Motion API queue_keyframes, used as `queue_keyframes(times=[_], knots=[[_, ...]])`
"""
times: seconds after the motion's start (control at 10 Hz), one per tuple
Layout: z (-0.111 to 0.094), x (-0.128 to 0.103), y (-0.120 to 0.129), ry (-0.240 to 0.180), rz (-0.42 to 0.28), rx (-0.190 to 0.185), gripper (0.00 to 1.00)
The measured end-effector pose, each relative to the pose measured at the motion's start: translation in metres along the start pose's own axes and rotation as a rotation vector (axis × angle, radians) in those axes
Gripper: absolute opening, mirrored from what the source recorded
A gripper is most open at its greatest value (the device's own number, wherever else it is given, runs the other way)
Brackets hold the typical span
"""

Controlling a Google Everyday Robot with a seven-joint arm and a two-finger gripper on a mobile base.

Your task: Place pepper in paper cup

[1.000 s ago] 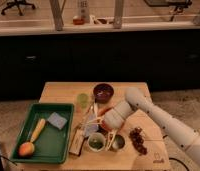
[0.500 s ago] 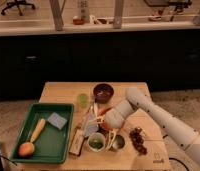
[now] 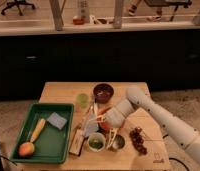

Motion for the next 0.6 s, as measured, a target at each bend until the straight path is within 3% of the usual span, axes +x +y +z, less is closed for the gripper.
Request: queue_keyframes(times=[0.6], knots=[[0.0017, 0.0027, -0.0019, 0.006, 0.001, 0.015, 0.8]])
